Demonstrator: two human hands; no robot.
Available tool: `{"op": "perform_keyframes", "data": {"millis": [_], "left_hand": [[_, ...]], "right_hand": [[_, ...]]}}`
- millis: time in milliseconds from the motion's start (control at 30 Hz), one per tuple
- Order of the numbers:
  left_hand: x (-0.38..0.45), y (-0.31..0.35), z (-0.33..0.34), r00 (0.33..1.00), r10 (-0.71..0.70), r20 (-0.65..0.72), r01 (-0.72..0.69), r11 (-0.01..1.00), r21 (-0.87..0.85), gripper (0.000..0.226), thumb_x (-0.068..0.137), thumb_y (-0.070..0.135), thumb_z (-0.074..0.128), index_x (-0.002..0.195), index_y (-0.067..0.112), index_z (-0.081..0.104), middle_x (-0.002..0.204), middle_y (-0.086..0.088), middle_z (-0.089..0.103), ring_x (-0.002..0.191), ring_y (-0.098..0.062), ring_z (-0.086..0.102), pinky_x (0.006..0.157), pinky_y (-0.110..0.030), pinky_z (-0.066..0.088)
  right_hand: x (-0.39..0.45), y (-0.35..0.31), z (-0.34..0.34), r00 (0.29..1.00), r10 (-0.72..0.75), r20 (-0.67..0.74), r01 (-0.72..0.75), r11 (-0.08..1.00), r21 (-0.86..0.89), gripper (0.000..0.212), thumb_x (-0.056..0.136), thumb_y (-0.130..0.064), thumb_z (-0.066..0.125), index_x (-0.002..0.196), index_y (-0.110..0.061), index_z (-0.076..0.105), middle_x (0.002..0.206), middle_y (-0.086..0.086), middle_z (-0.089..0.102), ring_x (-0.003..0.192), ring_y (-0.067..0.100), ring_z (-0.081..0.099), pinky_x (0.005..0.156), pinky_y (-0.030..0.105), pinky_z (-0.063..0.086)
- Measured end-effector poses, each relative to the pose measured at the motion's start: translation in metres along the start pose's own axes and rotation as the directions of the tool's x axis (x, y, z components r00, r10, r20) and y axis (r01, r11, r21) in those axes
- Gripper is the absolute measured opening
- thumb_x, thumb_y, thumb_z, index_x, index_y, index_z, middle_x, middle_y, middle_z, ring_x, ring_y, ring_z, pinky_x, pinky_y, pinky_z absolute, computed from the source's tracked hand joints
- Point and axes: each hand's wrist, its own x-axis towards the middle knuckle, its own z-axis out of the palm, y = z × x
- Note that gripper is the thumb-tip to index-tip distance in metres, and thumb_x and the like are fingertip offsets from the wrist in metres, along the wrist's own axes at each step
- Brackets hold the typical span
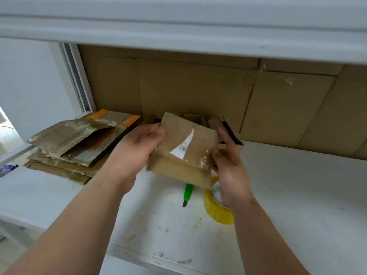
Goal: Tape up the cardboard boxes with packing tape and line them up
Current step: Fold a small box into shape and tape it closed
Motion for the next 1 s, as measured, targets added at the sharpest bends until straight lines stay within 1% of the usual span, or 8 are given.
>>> {"op": "perform_keyframes", "data": {"millis": [167, 300, 367, 433, 600, 800, 900, 1000], "left_hand": [[-0.009, 0.011, 0.033, 0.995, 0.057, 0.084, -0.038, 0.976, -0.216, 0.029, 0.104, 0.022, 0.044, 0.126, 0.022, 0.064, 0.126, 0.006, 0.067, 0.121, -0.01, 0.059, 0.11, -0.034, 0.041], [-0.014, 0.015, 0.07, 0.969, 0.158, 0.191, -0.109, 0.964, -0.244, 0.044, 0.077, 0.002, 0.053, 0.116, 0.019, 0.067, 0.112, 0.005, 0.073, 0.113, -0.007, 0.064, 0.098, -0.023, 0.048], [-0.018, 0.019, 0.095, 0.951, 0.2, 0.235, -0.174, 0.977, -0.127, 0.051, 0.076, 0.0, 0.056, 0.117, 0.028, 0.066, 0.112, 0.012, 0.072, 0.106, -0.003, 0.064, 0.088, -0.014, 0.048], [-0.017, 0.022, 0.119, 0.953, 0.233, 0.196, -0.245, 0.969, 0.039, 0.054, 0.088, -0.002, 0.058, 0.124, 0.039, 0.06, 0.125, 0.013, 0.061, 0.109, -0.001, 0.058, 0.096, -0.016, 0.041], [-0.016, 0.031, 0.172, 0.909, 0.232, 0.345, -0.395, 0.744, 0.54, 0.07, 0.089, 0.047, 0.06, 0.151, 0.045, 0.027, 0.155, 0.012, 0.029, 0.144, -0.018, 0.025, 0.119, -0.046, 0.022], [-0.016, 0.022, 0.22, 0.879, 0.126, 0.46, -0.395, 0.734, 0.552, 0.086, 0.09, 0.034, 0.07, 0.155, 0.037, 0.015, 0.156, 0.01, 0.032, 0.14, -0.016, 0.035, 0.098, -0.022, 0.03], [-0.011, 0.017, 0.234, 0.896, 0.125, 0.426, -0.351, 0.787, 0.508, 0.068, 0.094, 0.032, 0.065, 0.15, 0.035, 0.027, 0.148, 0.011, 0.043, 0.135, -0.014, 0.043, 0.092, -0.022, 0.032], [-0.01, 0.014, 0.244, 0.886, 0.114, 0.449, -0.357, 0.784, 0.507, 0.05, 0.096, 0.036, 0.061, 0.142, 0.033, 0.042, 0.146, 0.01, 0.045, 0.13, -0.007, 0.042, 0.092, -0.021, 0.032]], "right_hand": [[0.0, -0.014, -0.049, 0.999, 0.02, -0.037, -0.014, 0.988, 0.153, 0.038, 0.101, -0.014, 0.05, 0.132, -0.037, 0.054, 0.114, 0.0, 0.067, 0.093, 0.022, 0.07, 0.075, 0.036, 0.056], [-0.006, -0.021, -0.085, 0.999, 0.031, -0.042, -0.022, 0.982, 0.189, 0.033, 0.101, -0.016, 0.05, 0.13, -0.03, 0.053, 0.112, 0.003, 0.068, 0.077, 0.02, 0.067, 0.068, 0.033, 0.052], [-0.01, -0.022, -0.106, 0.997, 0.056, -0.056, -0.042, 0.973, 0.225, 0.035, 0.101, -0.012, 0.046, 0.132, -0.026, 0.052, 0.106, 0.004, 0.069, 0.07, 0.019, 0.065, 0.067, 0.034, 0.049], [-0.016, -0.022, -0.129, 0.996, 0.084, -0.042, -0.069, 0.957, 0.283, 0.042, 0.098, 0.0, 0.039, 0.133, -0.02, 0.052, 0.099, 0.006, 0.07, 0.069, 0.021, 0.064, 0.067, 0.035, 0.048], [-0.034, -0.018, -0.184, 0.989, 0.147, 0.034, -0.151, 0.963, 0.224, 0.079, 0.073, 0.004, 0.061, 0.146, -0.018, 0.04, 0.121, 0.012, 0.063, 0.085, 0.022, 0.067, 0.077, 0.033, 0.048], [-0.045, -0.004, -0.223, 0.966, 0.252, -0.057, -0.248, 0.966, 0.067, 0.116, 0.058, -0.027, 0.089, 0.151, -0.046, 0.021, 0.133, 0.014, 0.057, 0.107, 0.024, 0.064, 0.088, 0.036, 0.047], [-0.049, -0.001, -0.231, 0.96, 0.253, -0.122, -0.242, 0.966, 0.095, 0.1, 0.072, -0.026, 0.086, 0.142, -0.055, 0.021, 0.105, 0.014, 0.066, 0.086, 0.021, 0.065, 0.089, 0.037, 0.051], [-0.043, 0.012, -0.233, 0.922, 0.311, -0.23, -0.333, 0.941, -0.06, 0.052, 0.092, -0.022, 0.068, 0.136, -0.038, 0.047, 0.081, 0.007, 0.066, 0.08, 0.023, 0.066, 0.093, 0.037, 0.055]]}}
